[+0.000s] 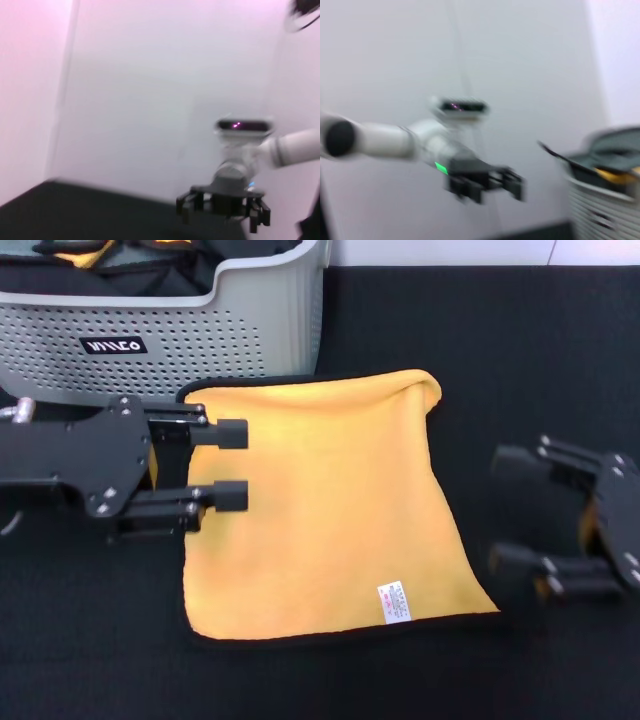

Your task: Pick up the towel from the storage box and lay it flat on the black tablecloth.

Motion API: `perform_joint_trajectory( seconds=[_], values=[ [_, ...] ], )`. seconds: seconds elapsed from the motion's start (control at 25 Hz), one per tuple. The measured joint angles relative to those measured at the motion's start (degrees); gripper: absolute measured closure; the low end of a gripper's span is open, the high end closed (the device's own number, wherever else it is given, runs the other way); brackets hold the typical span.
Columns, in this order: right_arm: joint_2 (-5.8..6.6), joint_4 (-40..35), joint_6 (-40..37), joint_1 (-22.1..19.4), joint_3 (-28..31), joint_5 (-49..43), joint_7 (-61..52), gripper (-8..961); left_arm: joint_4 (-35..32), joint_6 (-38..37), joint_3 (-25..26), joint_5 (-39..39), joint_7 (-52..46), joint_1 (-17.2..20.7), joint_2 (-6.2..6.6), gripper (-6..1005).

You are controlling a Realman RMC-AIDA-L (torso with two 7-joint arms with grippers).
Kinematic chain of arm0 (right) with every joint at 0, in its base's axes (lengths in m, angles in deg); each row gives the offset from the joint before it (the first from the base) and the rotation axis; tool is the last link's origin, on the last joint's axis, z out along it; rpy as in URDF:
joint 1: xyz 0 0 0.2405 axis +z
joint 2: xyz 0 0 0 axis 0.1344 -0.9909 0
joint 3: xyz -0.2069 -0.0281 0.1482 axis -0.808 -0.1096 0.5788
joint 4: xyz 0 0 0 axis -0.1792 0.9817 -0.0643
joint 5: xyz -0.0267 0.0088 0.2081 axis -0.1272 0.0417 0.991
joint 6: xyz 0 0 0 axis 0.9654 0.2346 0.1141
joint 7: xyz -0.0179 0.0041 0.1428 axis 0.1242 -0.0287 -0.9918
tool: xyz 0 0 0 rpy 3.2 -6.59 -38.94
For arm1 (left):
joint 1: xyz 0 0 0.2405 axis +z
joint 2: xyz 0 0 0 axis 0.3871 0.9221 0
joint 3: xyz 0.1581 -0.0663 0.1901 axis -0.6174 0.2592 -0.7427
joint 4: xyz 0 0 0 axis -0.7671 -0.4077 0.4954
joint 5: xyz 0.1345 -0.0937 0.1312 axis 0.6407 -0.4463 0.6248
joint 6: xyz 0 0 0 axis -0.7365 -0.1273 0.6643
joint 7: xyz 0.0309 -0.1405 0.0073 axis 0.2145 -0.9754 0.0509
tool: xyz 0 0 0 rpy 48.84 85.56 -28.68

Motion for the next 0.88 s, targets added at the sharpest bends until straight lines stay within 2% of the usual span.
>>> perform_joint_trajectory(
  seconds=[0.16, 0.28, 0.48, 0.52, 0.68, 0.88],
  values=[
    [0.01, 1.98, -9.59, 0.77, 1.21, -0.01, -0.22, 66, 2.54, -1.23, -4.27, -5.01, 2.31, 0.86, 0.95, 428],
    [0.02, 3.35, -11.4, 1.91, 1.26, -0.2, -0.35, 66, 3.36, -1.25, -6.1, -7.08, 3.67, 2.08, 1.56, 428],
    [-0.1, 5.04, -10.75, 3.59, 1.27, -0.22, -0.41, 66, 3.52, -1.36, -6.39, -7.45, 4.39, 2.84, 1.75, 428],
    [-0.16, 6.9, -9.82, 5.39, 1.29, -0.57, -0.42, 66, 3.54, -1.41, -6.51, -7.53, 4.44, 2.92, 1.72, 428],
    [-0.44, 8.24, -8.47, 7.13, 1.28, -1.83, -0.43, 66, 3.58, -1.46, -7.0, -8.2, 4.86, 3.04, 1.68, 428],
    [-1.0, 8.74, -6.08, 8.43, 0.96, -2.21, -0.38, 67, 3.89, -1.49, -8.49, -9.58, 6.22, 3.38, 2.36, 428]
  ],
)
